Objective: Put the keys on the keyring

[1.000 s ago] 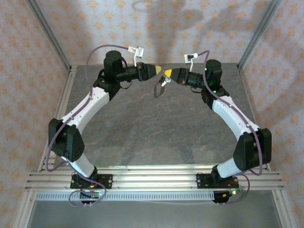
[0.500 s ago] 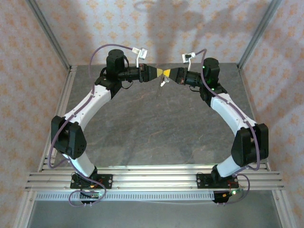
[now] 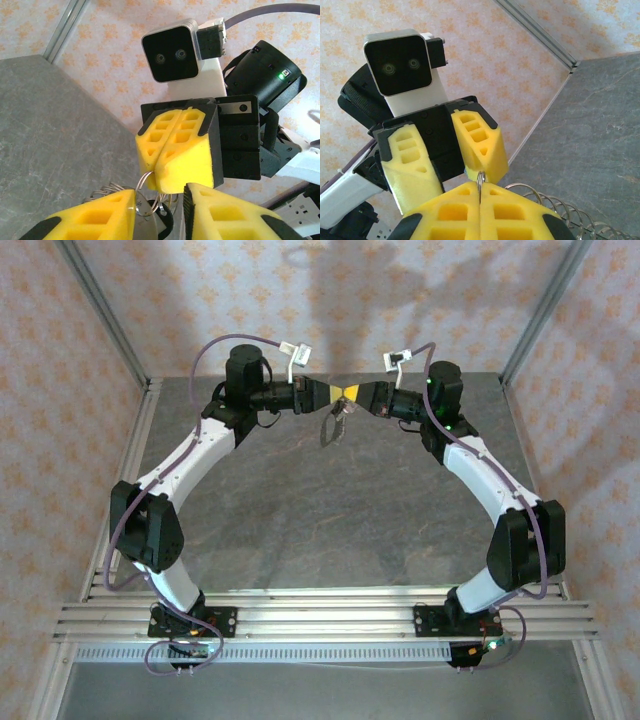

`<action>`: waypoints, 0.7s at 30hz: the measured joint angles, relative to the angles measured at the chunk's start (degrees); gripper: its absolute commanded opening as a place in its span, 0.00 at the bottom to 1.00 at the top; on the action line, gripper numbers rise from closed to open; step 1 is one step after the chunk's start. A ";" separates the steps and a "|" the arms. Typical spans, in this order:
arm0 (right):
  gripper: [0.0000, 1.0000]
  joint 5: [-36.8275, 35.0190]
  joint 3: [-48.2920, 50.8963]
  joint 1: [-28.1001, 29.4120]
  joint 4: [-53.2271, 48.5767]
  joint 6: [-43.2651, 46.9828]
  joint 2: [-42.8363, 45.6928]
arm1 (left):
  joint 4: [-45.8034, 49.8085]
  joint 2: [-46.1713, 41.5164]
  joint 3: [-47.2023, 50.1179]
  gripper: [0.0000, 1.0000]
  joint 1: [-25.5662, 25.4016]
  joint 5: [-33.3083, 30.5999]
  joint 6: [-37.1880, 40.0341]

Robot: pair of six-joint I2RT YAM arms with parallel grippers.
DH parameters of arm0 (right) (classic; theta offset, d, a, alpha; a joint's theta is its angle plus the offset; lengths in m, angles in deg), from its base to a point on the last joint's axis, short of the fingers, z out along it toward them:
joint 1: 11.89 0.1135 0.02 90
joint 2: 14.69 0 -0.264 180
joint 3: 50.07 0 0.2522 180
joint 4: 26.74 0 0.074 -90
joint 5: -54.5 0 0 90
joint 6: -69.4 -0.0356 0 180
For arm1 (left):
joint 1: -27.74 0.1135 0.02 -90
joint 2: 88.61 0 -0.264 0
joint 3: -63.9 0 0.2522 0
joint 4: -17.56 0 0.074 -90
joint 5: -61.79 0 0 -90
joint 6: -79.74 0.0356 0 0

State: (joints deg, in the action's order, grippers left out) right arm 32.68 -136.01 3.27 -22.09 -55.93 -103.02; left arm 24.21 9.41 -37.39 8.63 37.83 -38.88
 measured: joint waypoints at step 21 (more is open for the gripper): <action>0.00 0.00 0.00 0.00 1.31 -0.81 -0.39 | 0.04 0.92 0.02 0.22 -0.66 0.61 0.22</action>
State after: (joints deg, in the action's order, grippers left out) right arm 32.68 -136.01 3.27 -20.78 -56.74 -103.42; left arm 24.25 10.33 -37.37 7.97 38.44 -38.66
